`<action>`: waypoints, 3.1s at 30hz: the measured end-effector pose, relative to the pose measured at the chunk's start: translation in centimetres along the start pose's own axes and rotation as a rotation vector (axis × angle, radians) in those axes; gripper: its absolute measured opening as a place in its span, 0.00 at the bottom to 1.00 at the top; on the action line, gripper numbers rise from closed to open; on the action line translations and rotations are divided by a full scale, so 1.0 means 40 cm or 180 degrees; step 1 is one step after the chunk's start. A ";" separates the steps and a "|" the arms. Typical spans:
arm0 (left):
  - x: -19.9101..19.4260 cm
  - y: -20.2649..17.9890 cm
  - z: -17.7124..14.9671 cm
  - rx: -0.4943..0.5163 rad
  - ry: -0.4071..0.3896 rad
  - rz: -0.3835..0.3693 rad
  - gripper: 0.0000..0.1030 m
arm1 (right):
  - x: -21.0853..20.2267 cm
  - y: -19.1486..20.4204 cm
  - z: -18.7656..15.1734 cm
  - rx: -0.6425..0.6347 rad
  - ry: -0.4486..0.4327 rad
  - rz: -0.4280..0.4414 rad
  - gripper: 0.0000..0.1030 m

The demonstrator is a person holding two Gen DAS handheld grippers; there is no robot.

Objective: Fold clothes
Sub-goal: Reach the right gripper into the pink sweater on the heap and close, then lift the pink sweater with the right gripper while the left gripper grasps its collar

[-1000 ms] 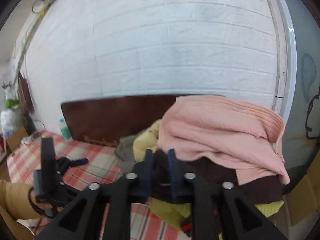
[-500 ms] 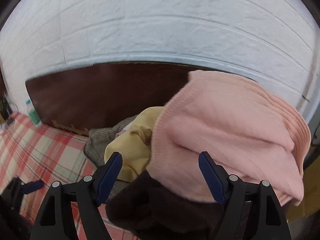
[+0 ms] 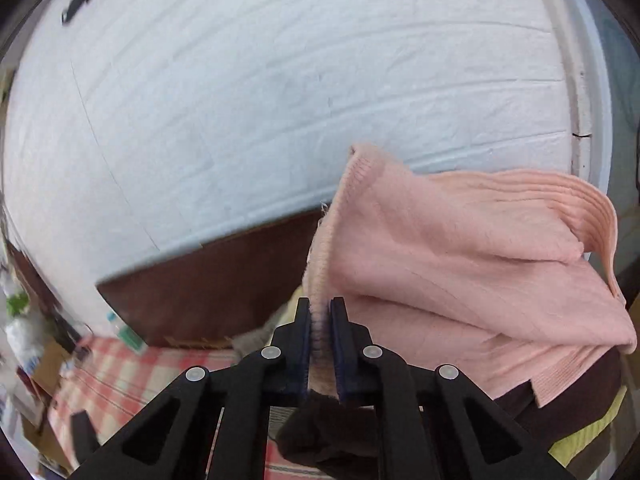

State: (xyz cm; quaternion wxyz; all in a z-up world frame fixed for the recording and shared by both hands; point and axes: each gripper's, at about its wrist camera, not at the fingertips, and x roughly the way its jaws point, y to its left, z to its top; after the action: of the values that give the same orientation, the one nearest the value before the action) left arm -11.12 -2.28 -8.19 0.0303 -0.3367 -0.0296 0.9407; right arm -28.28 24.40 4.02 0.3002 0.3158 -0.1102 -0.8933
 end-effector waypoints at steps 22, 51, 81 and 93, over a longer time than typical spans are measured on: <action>-0.059 -0.080 0.059 0.0119 -0.0175 -0.0398 1.00 | 0.182 0.028 -0.109 -0.1833 0.0581 -0.1873 0.70; 0.123 -0.326 0.239 0.0414 -0.0279 -0.0801 1.00 | -0.139 -0.287 -0.005 -0.0501 -0.0060 -0.0337 0.05; 0.245 -0.407 0.312 0.0774 -0.0004 -0.0926 0.17 | 0.016 -0.156 -0.255 -0.3295 0.0365 -0.2130 0.66; 0.109 -0.436 0.338 0.0880 -0.0308 -0.1187 0.16 | -0.283 -0.189 -0.037 -0.1461 -0.0605 -0.1407 0.05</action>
State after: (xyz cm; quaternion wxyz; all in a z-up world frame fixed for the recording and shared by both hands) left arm -22.43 14.95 0.81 0.2479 -0.2725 0.0364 0.9290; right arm -23.84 37.27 5.59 0.1509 0.1714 0.1376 -0.9638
